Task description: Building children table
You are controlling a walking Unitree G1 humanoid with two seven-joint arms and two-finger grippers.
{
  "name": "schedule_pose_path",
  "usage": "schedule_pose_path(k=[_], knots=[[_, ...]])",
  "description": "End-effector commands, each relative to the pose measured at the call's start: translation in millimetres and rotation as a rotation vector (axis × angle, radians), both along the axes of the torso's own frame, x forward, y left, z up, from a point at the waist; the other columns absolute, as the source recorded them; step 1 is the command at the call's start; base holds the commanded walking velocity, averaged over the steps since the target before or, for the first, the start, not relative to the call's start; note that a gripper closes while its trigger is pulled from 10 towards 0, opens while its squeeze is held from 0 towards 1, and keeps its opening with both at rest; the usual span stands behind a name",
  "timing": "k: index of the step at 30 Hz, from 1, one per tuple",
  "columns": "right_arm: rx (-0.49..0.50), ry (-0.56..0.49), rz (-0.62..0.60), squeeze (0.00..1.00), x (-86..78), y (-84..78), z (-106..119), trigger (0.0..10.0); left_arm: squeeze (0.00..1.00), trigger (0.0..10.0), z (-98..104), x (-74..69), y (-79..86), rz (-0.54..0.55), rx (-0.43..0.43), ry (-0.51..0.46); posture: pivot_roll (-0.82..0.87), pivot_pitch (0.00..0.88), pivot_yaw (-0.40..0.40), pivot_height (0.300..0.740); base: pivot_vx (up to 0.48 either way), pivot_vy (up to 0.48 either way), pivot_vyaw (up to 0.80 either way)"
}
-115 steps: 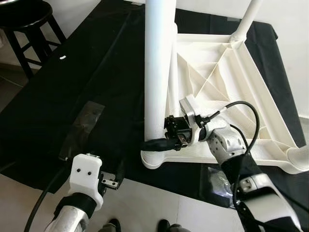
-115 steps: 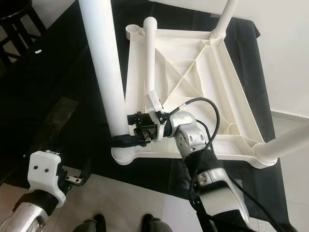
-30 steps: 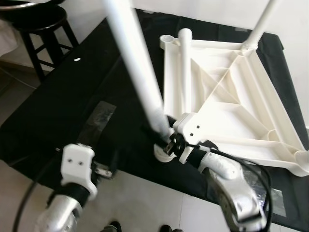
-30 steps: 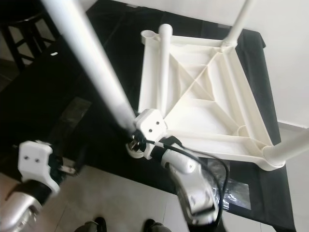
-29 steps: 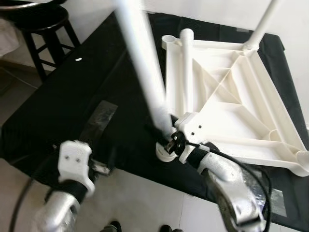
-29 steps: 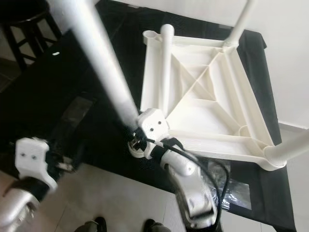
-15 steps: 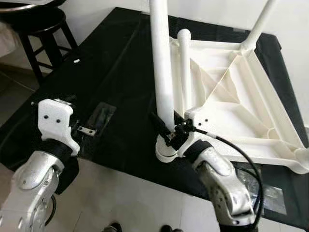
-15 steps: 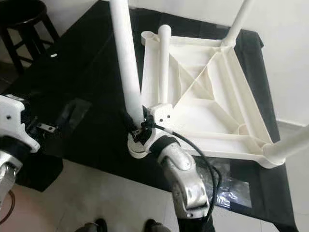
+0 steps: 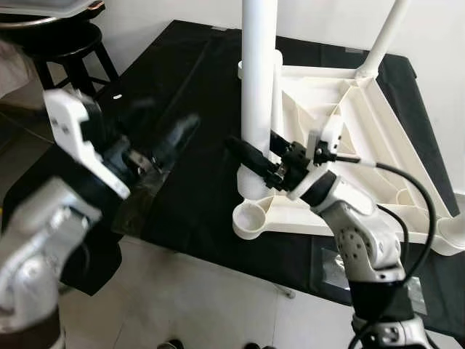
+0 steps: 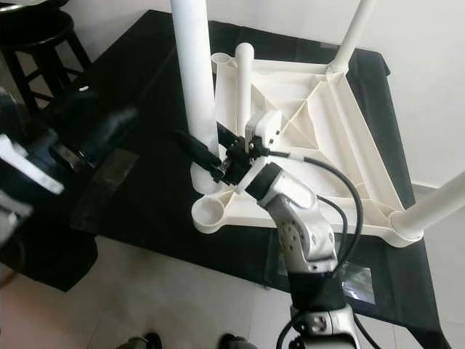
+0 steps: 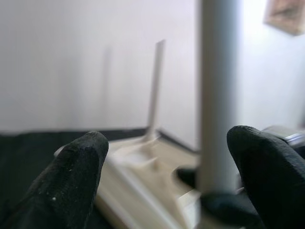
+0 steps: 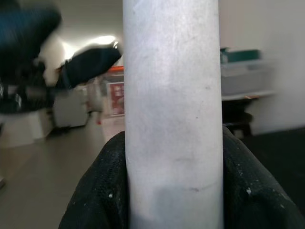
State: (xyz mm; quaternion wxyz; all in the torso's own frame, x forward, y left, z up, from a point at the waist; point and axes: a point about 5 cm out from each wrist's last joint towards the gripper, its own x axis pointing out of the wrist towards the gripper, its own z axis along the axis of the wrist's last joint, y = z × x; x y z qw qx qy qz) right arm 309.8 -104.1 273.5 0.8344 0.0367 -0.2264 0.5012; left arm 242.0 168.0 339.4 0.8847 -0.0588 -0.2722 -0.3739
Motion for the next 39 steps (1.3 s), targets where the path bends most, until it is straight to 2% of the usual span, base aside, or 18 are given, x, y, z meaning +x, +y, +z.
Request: schedule_pose_path(k=[1,6,9,10,11,12,17,18,27,32,33,39], knots=[[-0.019,-0.040,0.035,0.00,-1.3,0.6,1.7,10.0,0.00,10.0,0.5,-2.5,-0.4,-0.068,0.018,0.009,0.06,0.129,-0.055,0.740,0.000,0.000,0.00],[-0.059,-0.077,0.077,0.00,3.8,7.6,4.6,10.0,0.00,10.0,32.5,0.4,-3.7,-0.208,0.100,-0.068,0.06,0.103,-0.053,0.740,0.000,0.000,0.00],[-0.074,-0.096,0.086,0.00,6.9,10.9,6.4,10.0,0.00,10.0,43.4,-1.7,-8.5,-0.303,0.128,-0.091,0.05,0.092,-0.050,0.740,0.000,0.000,0.00],[-0.082,-0.105,0.092,0.00,7.3,12.8,7.2,10.0,0.64,10.0,44.0,-1.9,-12.8,-0.341,0.156,-0.089,0.05,0.089,-0.049,0.740,0.000,0.000,0.00],[-0.082,-0.105,0.092,0.00,7.3,12.8,7.2,10.0,0.64,10.0,44.0,-1.9,-12.8,-0.341,0.156,-0.089,0.05,0.089,-0.049,0.740,0.000,0.000,0.00],[-0.094,-0.121,0.109,0.00,7.9,15.8,7.7,10.0,1.00,10.0,44.5,0.1,-17.8,-0.378,0.188,-0.073,0.05,0.088,-0.048,0.740,0.000,0.000,0.00],[-0.110,-0.136,0.135,0.00,5.9,21.0,6.8,10.0,1.00,10.0,40.8,4.8,-23.3,-0.384,0.212,-0.045,0.05,0.083,-0.043,0.740,0.000,0.000,0.00],[-0.121,-0.142,0.148,0.00,4.7,22.6,5.8,10.0,0.00,10.0,40.4,8.5,-24.3,-0.365,0.208,-0.037,0.05,0.082,-0.042,0.740,0.000,0.000,0.00],[-0.147,-0.156,0.191,0.00,2.0,27.8,1.3,10.0,0.00,10.0,44.3,22.2,-26.7,-0.322,0.158,-0.010,0.05,0.080,-0.041,0.740,0.000,0.000,0.00],[-0.172,-0.158,0.200,0.00,1.6,30.3,-3.8,10.0,0.00,10.0,46.0,22.1,-27.8,-0.352,0.137,0.005,0.05,0.081,-0.041,0.740,0.000,0.000,0.00],[-0.192,-0.159,0.200,0.00,1.3,31.7,-7.5,10.0,0.00,0.0,46.8,20.1,-28.9,-0.386,0.123,0.014,0.05,0.081,-0.041,0.740,0.000,0.000,0.00],[-0.250,-0.162,0.176,0.00,3.4,33.4,-15.4,10.0,0.00,0.0,41.7,13.9,-35.6,-0.484,0.143,0.055,0.06,0.080,-0.038,0.740,0.000,0.000,0.00]])
